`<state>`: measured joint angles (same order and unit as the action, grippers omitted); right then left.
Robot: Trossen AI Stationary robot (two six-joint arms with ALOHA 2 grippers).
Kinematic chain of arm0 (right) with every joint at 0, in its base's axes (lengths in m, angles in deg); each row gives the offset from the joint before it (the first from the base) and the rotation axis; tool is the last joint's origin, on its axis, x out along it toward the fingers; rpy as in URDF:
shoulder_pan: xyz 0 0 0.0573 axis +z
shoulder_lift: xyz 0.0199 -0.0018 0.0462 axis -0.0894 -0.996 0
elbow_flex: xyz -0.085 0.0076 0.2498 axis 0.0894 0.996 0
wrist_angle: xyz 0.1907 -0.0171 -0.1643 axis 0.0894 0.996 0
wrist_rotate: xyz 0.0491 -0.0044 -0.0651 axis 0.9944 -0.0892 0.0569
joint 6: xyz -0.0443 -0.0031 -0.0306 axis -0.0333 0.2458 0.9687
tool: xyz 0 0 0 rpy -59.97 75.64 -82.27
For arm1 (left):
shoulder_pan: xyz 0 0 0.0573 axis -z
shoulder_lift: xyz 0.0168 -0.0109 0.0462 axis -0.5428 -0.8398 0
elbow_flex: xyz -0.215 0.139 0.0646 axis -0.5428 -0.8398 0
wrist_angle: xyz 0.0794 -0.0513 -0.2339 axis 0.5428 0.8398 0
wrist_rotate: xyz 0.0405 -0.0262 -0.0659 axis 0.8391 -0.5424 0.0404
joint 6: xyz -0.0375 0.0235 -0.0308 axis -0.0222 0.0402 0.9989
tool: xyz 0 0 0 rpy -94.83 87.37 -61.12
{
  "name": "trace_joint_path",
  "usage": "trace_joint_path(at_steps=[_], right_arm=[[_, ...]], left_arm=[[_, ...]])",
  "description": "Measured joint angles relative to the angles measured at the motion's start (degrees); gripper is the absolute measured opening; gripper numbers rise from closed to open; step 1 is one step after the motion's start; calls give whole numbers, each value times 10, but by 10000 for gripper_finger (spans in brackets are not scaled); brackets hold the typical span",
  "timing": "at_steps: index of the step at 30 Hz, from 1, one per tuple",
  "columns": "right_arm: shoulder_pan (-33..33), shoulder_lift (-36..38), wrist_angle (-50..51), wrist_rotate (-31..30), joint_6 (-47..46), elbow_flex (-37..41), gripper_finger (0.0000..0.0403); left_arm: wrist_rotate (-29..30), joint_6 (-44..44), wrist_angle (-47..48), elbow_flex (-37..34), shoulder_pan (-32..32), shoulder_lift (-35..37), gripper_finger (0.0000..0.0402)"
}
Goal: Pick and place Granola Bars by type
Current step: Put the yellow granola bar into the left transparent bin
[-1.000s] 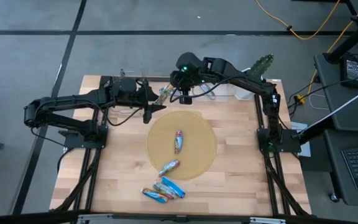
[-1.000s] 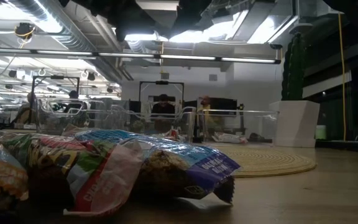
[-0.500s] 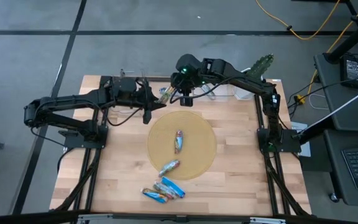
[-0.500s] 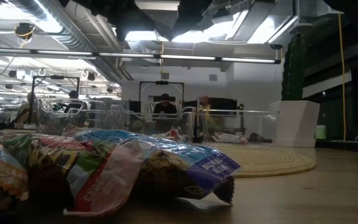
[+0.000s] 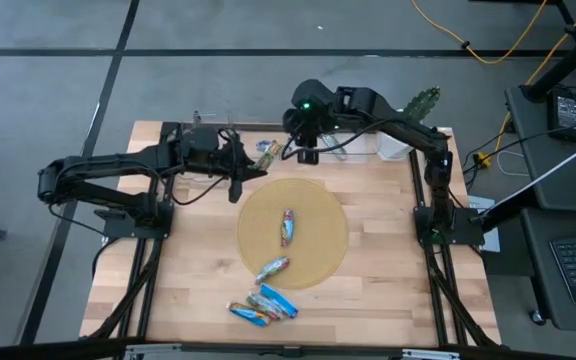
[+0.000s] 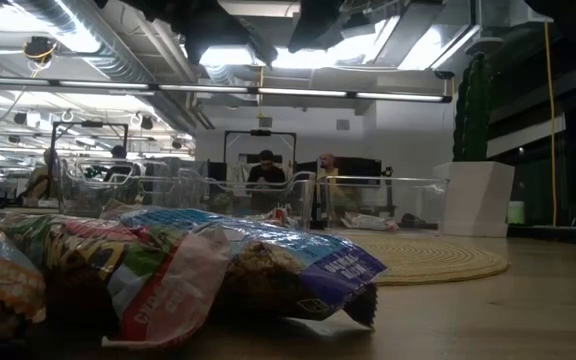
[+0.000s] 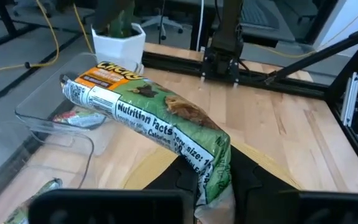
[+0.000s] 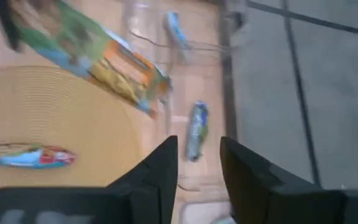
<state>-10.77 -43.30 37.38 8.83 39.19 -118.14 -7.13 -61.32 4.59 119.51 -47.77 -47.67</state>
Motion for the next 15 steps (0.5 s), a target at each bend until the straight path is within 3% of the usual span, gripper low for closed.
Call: trace_joint_path(at_steps=[7,15], right_arm=[[-3,22,48,-9,-43,2,123],[-4,25,56,25,-45,3,111]], left_arm=[[56,-48,50,57,10,47,24],[144,-64,212,138,15,92,24]])
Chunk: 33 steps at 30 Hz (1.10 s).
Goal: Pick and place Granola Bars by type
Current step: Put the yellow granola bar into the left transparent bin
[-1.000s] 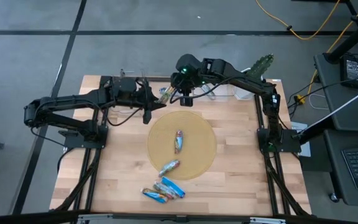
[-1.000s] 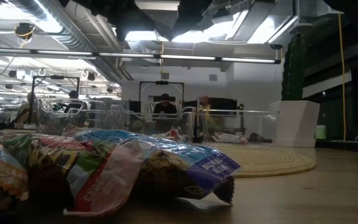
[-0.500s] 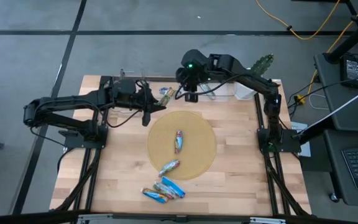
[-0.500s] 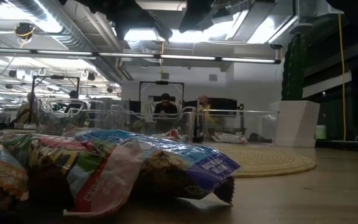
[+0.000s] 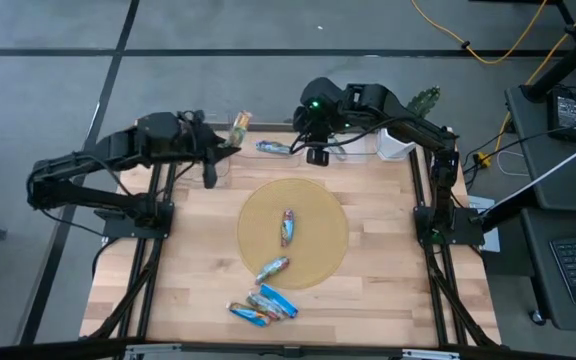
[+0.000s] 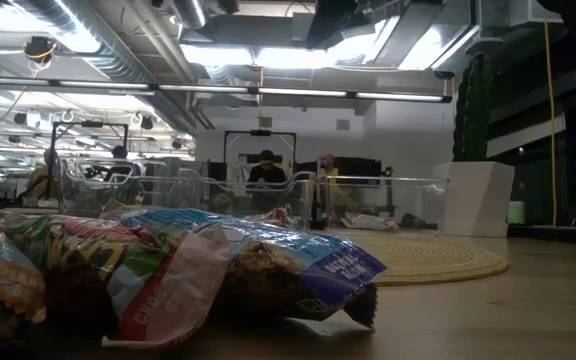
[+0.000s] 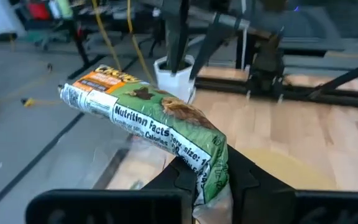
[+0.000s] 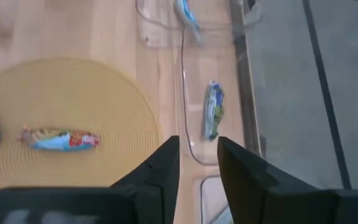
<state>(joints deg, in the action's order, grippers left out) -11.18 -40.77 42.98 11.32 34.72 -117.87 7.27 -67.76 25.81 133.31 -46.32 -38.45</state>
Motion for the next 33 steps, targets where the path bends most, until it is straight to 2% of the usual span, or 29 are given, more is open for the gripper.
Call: trace_joint_path(at_steps=[7,16,22,27,33], right_arm=[[-4,0,-39,3,-26,36,103],[-4,23,-98,3,-28,162,103],[-7,119,-255,-27,7,295,103],[-7,210,-420,-23,63,427,103],[-9,271,-553,-22,80,530,103]], left_arm=[[26,34,59,0,10,13,24],[103,10,80,-1,10,57,24],[149,-13,138,27,-25,83,24],[179,-17,195,48,-80,75,24],[163,-46,200,47,-166,51,24]])
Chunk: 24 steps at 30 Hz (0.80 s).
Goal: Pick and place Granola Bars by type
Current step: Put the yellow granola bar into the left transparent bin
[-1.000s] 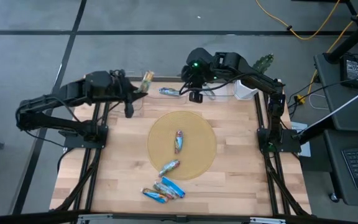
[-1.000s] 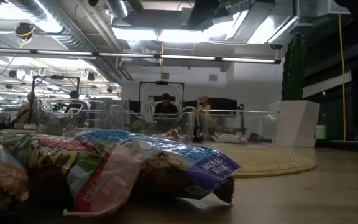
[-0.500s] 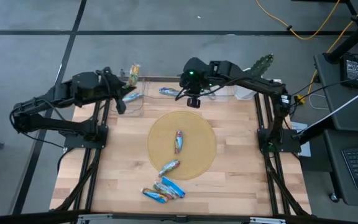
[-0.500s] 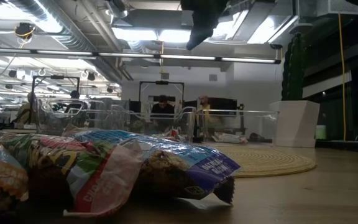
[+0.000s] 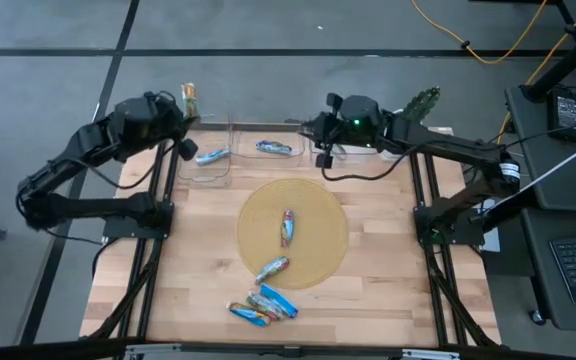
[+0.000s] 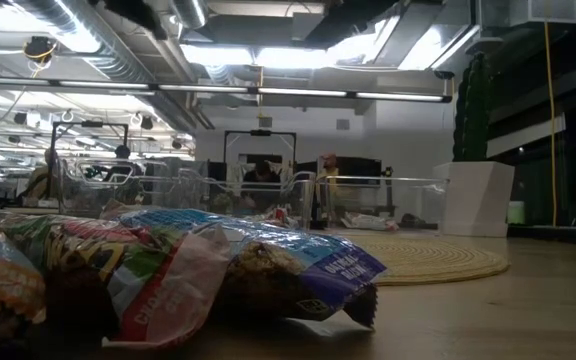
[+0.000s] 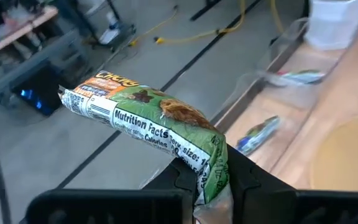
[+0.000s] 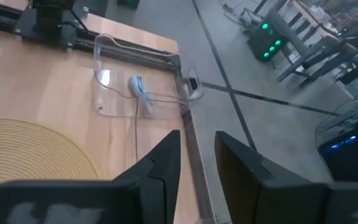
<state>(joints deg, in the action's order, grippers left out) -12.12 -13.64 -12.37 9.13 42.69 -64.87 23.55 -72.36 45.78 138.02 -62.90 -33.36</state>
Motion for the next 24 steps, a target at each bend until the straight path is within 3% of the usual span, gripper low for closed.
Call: trace_joint_path(at_steps=[6,12,18,24], right_arm=[[-11,5,-16,0,1,13,103],[-19,5,-16,0,1,13,103],[-20,5,1,0,1,12,103],[-20,5,28,0,1,12,103]], left_arm=[[-96,-15,-14,-59,-86,-19,24],[-174,13,-116,-164,-133,-15,24],[-195,44,-173,-245,-148,-15,24],[-162,59,-224,-297,-154,-15,24]])
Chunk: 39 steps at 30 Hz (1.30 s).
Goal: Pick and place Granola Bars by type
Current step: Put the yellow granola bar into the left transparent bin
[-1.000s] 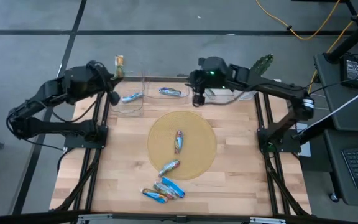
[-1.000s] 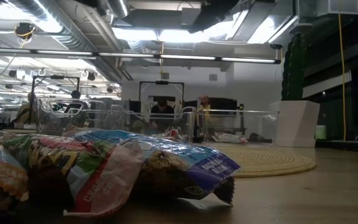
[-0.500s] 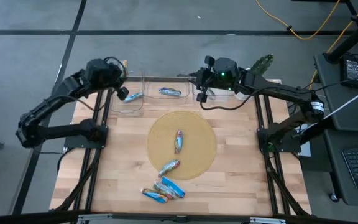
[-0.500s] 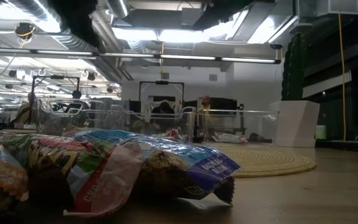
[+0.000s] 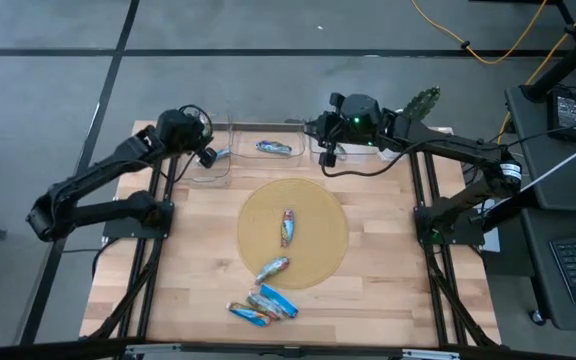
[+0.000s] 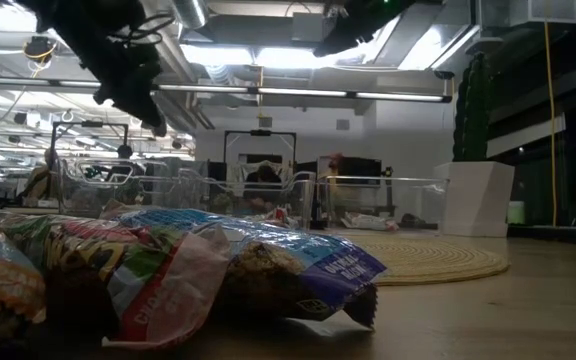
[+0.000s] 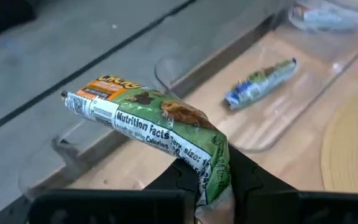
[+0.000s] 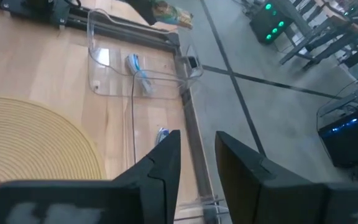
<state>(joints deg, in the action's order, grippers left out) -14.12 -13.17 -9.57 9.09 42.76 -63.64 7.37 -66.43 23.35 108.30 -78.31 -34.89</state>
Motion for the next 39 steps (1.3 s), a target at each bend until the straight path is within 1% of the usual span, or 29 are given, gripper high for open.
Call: trace_joint_path(at_steps=[3,8,13,15,20,26,31,34,37,39], right_arm=[[0,0,1,0,0,0,103],[0,0,0,0,0,0,103],[0,0,0,0,0,0,103],[0,0,0,0,0,0,103],[0,0,-1,4,0,0,103],[0,0,-1,5,0,0,103],[0,0,1,5,0,-1,103],[0,0,10,5,0,-1,103],[0,0,21,7,-2,-1,103],[0,0,25,19,-3,-1,103]], left_arm=[[-9,3,-26,-18,-10,0,24],[-28,9,-35,-51,-34,-5,24],[-46,48,-73,-100,-50,-10,24],[-47,50,-87,-112,-51,-10,24],[-38,26,-90,-128,-54,-21,24],[-77,27,-112,-153,-73,-49,24],[-89,26,-117,-153,-86,-75,25],[-89,23,-124,-153,-91,-84,34],[-89,22,-136,-153,-91,-91,52],[-90,25,-139,-153,-91,-95,68]])
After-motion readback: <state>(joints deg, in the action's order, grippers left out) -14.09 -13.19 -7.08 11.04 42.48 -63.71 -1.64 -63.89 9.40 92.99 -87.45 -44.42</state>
